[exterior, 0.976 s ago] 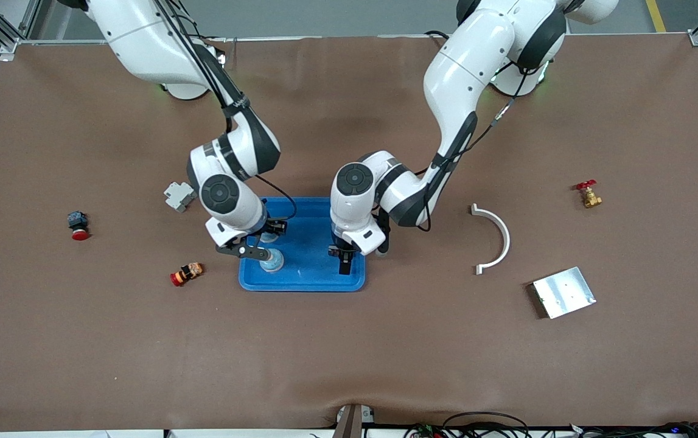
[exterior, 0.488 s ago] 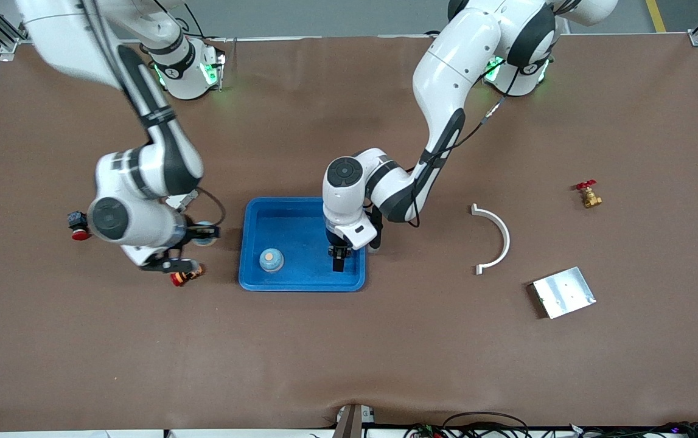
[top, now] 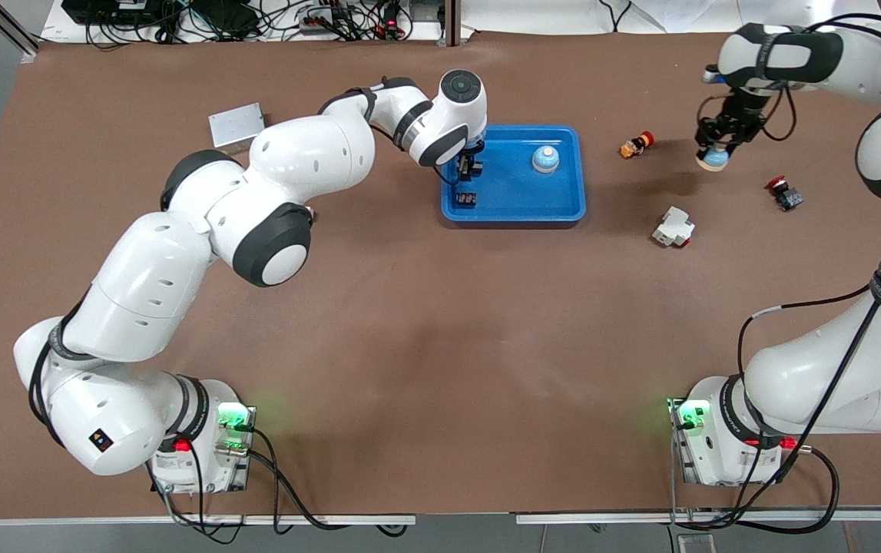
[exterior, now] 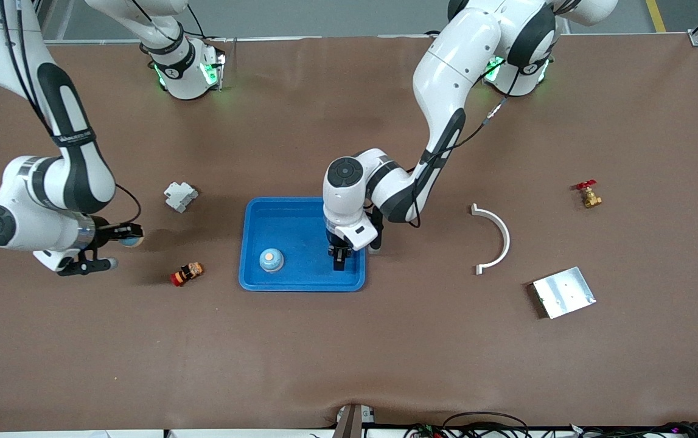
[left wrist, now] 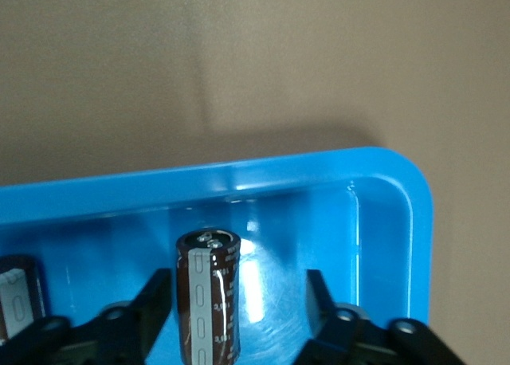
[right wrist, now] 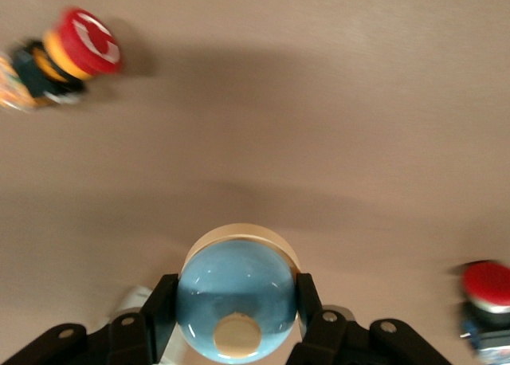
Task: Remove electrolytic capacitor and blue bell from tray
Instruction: 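Carry the bell with the right gripper beside the red button and release, then lift the capacitor with the left gripper while the right gripper grasps the bell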
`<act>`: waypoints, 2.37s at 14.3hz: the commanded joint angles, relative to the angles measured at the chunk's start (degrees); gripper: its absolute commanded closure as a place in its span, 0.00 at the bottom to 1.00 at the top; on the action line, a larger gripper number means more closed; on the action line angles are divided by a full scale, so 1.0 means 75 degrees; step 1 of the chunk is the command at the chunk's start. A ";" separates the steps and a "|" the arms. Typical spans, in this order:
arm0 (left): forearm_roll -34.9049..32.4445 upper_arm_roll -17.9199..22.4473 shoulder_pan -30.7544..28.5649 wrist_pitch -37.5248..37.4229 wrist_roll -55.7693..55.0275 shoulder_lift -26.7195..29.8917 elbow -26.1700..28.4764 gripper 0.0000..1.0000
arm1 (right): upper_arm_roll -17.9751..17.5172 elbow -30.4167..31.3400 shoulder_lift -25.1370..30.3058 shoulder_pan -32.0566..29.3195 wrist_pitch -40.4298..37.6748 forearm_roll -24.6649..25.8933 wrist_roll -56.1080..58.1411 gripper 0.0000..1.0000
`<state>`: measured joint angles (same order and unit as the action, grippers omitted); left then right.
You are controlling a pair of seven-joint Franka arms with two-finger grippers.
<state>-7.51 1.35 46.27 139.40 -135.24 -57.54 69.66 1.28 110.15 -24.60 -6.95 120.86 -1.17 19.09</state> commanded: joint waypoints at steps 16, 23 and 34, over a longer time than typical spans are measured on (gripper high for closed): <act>0.0496 0.0147 -0.0133 -0.2050 0.3566 0.1155 -0.0100 1.00 | 0.0403 0.1125 0.0162 -0.0082 0.1409 0.0182 0.1522 0.00; 0.0791 0.0124 -0.0532 -0.3187 0.7609 0.1976 0.0403 1.00 | 0.0415 -0.0447 0.0092 0.1604 -0.0131 -0.1423 -0.1123 0.00; 0.0767 0.0124 -0.1341 -0.2180 1.1874 0.3582 0.2946 1.00 | -0.0065 -0.2158 -0.1347 0.3878 0.0829 -0.1476 -0.7193 0.00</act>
<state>-2.52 2.48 37.64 121.88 -53.64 -34.03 87.38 1.14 97.44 -30.53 20.40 125.81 -14.20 -29.37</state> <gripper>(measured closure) 0.648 0.000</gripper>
